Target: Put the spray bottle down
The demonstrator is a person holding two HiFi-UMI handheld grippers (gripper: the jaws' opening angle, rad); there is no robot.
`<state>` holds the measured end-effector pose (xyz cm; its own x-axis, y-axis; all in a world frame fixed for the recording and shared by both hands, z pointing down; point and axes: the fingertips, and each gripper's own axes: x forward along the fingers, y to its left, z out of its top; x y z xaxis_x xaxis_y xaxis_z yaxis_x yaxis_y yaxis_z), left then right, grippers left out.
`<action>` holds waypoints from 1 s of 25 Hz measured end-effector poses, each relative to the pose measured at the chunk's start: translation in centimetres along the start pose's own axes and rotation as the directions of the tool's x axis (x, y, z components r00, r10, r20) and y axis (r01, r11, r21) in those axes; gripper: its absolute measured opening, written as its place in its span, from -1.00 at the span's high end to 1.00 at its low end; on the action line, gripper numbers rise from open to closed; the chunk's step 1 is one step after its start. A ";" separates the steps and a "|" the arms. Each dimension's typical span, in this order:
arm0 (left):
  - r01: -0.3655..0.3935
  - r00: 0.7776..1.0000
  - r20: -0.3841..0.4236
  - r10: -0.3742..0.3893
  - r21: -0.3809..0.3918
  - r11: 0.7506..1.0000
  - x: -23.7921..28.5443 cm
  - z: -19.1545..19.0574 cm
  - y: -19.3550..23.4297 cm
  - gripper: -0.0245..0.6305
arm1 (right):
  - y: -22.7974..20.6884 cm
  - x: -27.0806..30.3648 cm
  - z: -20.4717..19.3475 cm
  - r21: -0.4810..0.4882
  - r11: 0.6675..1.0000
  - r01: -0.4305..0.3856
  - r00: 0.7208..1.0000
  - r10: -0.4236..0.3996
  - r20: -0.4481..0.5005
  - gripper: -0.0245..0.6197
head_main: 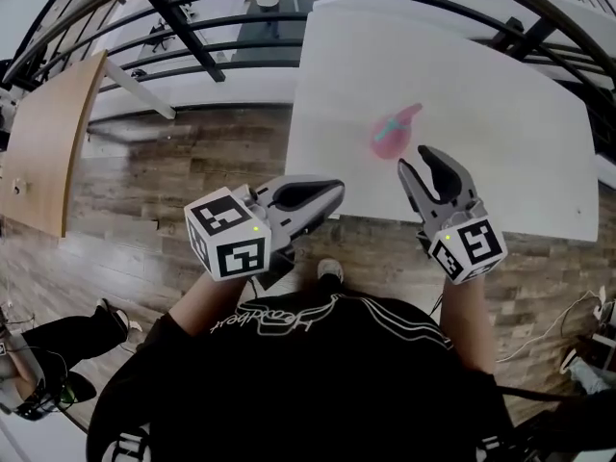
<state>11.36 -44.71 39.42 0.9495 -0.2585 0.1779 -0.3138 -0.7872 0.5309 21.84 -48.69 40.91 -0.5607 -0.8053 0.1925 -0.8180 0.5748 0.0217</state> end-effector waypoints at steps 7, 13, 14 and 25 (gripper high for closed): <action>0.056 0.998 -0.008 -0.055 0.079 0.995 -4.0 0.5 -5.7 0.90 | 9.4 -4.8 5.3 -0.014 0.997 -0.080 0.997 0.080 -0.013 0.57; 0.096 0.995 -0.018 -0.095 0.153 0.984 -7.5 -0.3 -10.3 0.90 | 15.5 -8.2 7.3 0.053 0.993 -0.107 0.994 0.109 -0.022 0.81; 0.103 0.995 -0.016 -0.102 0.162 0.981 -8.0 -0.5 -11.0 0.90 | 16.6 -8.7 7.6 0.072 0.989 -0.127 0.992 0.129 -0.013 0.82; 0.149 0.989 -0.016 -0.148 0.199 0.969 -12.6 -2.0 -16.9 0.90 | 24.1 -12.8 8.7 0.172 0.967 -0.187 0.982 0.187 0.017 0.86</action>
<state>4.70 -27.04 29.81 0.9854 -0.1296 0.1108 -0.1623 -0.9123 0.3761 8.15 -25.82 30.42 -0.7057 -0.6862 0.1763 -0.7085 0.6813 -0.1840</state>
